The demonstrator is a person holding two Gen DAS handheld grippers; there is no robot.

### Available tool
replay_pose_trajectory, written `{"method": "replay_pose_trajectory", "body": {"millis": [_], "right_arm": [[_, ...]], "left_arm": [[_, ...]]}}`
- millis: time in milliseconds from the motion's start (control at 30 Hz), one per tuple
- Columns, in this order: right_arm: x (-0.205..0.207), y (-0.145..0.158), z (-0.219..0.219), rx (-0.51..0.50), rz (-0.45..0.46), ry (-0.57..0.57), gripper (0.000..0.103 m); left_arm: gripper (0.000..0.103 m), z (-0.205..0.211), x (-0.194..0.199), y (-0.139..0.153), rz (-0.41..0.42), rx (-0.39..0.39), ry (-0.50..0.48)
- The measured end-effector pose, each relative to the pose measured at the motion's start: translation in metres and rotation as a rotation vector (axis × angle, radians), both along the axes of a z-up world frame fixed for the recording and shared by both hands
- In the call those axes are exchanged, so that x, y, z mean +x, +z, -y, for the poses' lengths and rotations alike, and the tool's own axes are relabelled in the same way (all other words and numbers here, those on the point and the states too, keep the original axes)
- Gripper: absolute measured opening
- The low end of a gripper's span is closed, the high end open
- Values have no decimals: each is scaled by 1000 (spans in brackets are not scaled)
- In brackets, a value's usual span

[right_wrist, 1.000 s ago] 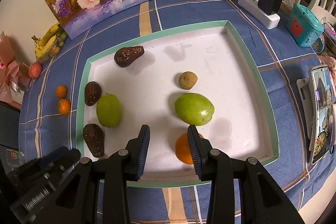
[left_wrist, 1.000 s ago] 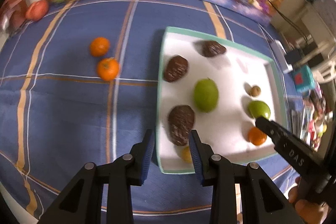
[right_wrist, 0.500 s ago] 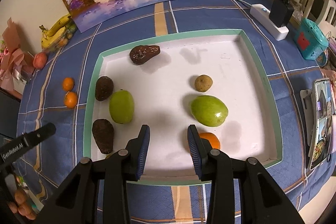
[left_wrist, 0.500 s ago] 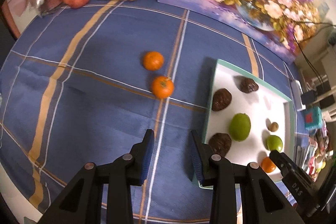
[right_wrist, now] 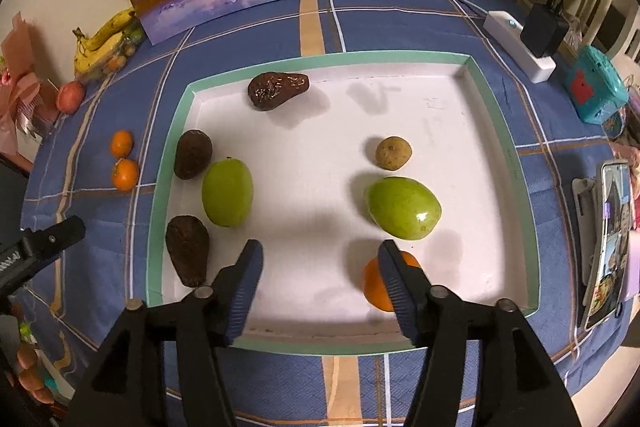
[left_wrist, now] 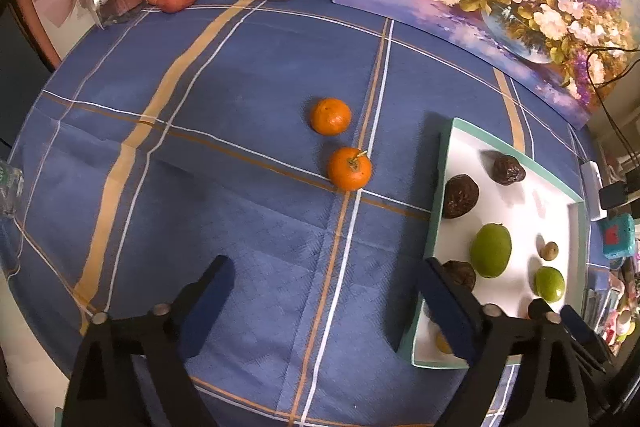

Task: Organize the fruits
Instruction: 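Move both open tools from the tray toward the two oranges on the cloth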

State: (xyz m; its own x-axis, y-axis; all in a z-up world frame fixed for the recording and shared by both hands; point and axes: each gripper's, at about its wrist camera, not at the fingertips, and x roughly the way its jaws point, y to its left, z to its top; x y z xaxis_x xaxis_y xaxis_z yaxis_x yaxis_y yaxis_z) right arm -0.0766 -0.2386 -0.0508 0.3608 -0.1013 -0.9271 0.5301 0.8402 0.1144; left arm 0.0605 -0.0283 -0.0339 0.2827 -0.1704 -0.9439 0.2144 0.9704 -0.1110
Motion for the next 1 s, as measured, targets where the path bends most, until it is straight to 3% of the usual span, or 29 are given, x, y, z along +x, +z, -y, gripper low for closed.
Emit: {"method": "replay_pose_trajectory", "body": {"millis": [67,200,300,533,1000], "right_arm": [[0,0,-1,-14,5,-2,84],[1,1,0,-31,22,-19,86],[3,1,-1,-59,23,-24,95],[11,6,0,-43,90,-44,95],[40,15,-8,-100,172,16,95]], "left_arm": [[102,-1,1,0,7,9,3],[103,-2,4,-1,12,22,6],[103,-2,7,-1,18,35,6],[103,-2,19,2,38,60,15],[103,4,44,7,74,107,17]]}}
